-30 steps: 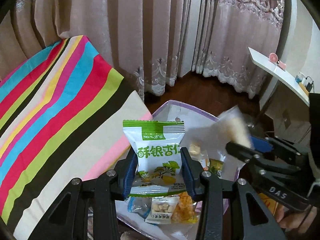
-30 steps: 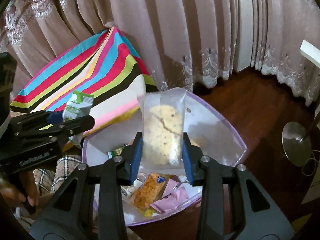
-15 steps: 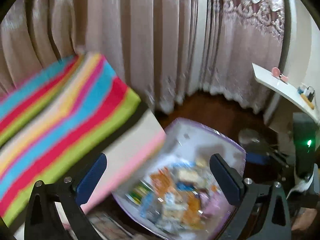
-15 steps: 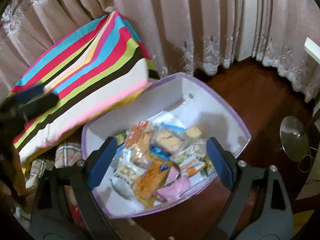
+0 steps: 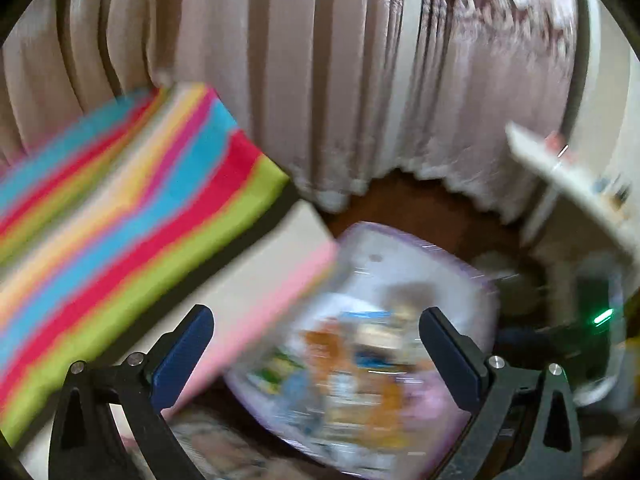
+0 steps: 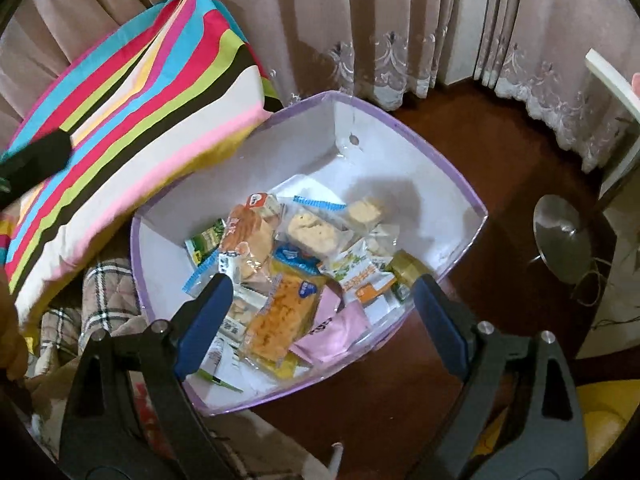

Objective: Organize snacks

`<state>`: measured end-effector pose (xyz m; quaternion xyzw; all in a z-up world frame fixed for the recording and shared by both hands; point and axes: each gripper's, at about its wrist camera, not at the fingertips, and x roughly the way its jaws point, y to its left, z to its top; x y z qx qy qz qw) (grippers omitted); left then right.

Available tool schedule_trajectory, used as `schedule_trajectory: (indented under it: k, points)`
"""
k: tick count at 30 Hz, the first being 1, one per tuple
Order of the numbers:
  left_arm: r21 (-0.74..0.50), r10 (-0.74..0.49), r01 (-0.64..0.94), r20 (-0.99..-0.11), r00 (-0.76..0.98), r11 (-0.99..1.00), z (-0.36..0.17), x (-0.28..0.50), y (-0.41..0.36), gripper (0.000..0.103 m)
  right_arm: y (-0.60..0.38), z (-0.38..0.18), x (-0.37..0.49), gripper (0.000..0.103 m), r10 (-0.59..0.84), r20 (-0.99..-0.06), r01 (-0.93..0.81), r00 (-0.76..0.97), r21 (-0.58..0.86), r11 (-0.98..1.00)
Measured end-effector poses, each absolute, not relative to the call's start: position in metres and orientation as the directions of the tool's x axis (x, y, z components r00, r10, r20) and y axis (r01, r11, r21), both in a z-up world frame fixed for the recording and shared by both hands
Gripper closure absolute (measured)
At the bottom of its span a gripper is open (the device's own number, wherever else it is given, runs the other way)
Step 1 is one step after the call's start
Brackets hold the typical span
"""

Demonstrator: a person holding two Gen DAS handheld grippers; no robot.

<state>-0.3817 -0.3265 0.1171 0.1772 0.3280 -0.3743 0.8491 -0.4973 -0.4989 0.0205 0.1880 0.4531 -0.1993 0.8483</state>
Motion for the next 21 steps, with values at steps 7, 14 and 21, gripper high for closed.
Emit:
schedule_trajectory:
  k: [7, 14, 21]
  points:
    - [0.168, -0.514, 0.749, -0.630, 0.581, 0.641, 0.125, -0.405, -0.327, 0.000, -0.501, 0.023, -0.497, 0.010, -0.164, -0.831, 0.513, 0.532, 0.163, 0.843]
    - [0.142, -0.450, 0.769, -0.739, 0.501, 0.623, 0.108, -0.397, -0.334, 0.000, -0.500, 0.014, -0.496, 0.010, -0.155, -0.862, 0.524, 0.483, 0.143, 0.839]
    - [0.075, -0.389, 0.773, -0.831, 0.397, 0.630, 0.085, -0.389, -0.336, 0.000, -0.494, 0.008, -0.494, 0.010, -0.164, -0.883, 0.530, 0.440, 0.107, 0.841]
